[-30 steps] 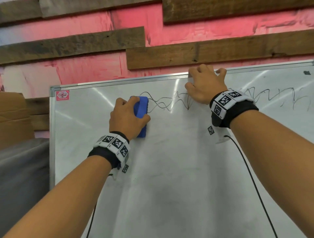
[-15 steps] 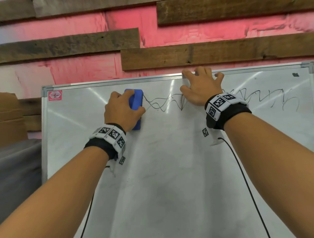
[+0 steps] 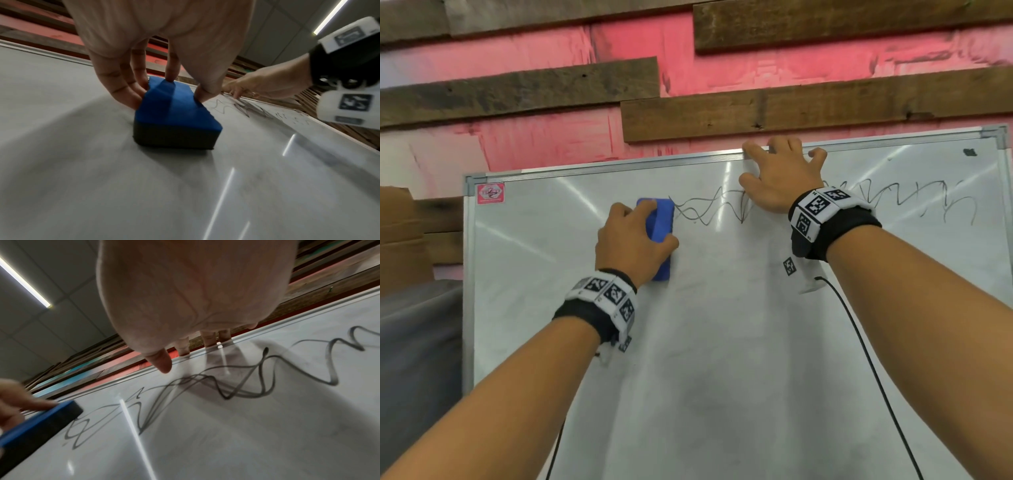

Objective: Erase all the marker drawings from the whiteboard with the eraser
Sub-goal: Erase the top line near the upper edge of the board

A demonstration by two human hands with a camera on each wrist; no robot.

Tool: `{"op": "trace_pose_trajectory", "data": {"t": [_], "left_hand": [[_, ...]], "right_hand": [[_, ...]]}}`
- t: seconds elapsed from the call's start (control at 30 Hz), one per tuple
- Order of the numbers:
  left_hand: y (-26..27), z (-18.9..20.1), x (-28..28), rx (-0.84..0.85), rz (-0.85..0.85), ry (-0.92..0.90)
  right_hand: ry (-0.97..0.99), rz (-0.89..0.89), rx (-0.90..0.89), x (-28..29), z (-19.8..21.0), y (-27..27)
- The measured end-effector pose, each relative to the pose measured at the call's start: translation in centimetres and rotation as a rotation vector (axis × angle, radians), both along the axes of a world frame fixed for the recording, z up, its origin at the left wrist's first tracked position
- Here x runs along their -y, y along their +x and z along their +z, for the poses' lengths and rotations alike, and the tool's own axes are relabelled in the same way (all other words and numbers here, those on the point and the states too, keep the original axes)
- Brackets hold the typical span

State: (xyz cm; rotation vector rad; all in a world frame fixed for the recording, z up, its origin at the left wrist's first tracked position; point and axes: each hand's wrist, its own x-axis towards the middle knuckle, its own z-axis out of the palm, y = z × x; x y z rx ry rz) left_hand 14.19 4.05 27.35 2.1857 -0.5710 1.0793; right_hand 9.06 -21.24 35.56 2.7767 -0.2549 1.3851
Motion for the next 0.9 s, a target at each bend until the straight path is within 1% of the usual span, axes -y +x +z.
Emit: {"op": "trace_pose_trajectory", "data": {"t": [0.1,0.17,0.33,0.4,0.47,0.6,0.67,0.73,0.83,0.9], "left_hand": [[0.3,1.9,0.7,0.011,-0.004,-0.026],[-0.2,1.6,1.0,0.003,-0.012,-0.026],[-1.8,-3.2,0.8,-0.036,-0.028,0.079],[-2.0,-4.0,0.8,-0.04,-0.026,0.085],[-1.8,-3.1,1.1,-0.033,-0.024,0.087],[-1.1,0.5,2.2,0.003,-0.024,0.063],[-1.2,1.2,2.8,0.002,-0.024,0.047],[-1.8,0.6,3.1,-0.001,-0.035,0.048],[-2.7,-1.9,3.3,-0.013,-0.038,0.159],[-3.0,-2.9,3.4,-0.022,-0.038,0.173]], "right_hand": [[-0.011,0.004,0.0,0.0,0.0,-0.2],[-0.011,0.007,0.002,-0.1,0.0,-0.2],[-0.001,0.012,0.004,-0.1,0.0,-0.1],[-0.003,0.006,0.005,-0.1,0.0,0.0],[-0.001,0.003,0.001,-0.1,0.1,-0.1],[0.003,0.002,0.009,-0.2,0.1,-0.3],[0.002,0.002,0.006,-0.2,0.0,-0.5],[0.003,0.004,0.003,-0.2,0.0,-0.5],[-0.015,0.005,-0.003,-0.1,0.1,-0.6],[-0.013,0.009,-0.013,0.0,0.2,-0.8]]}}
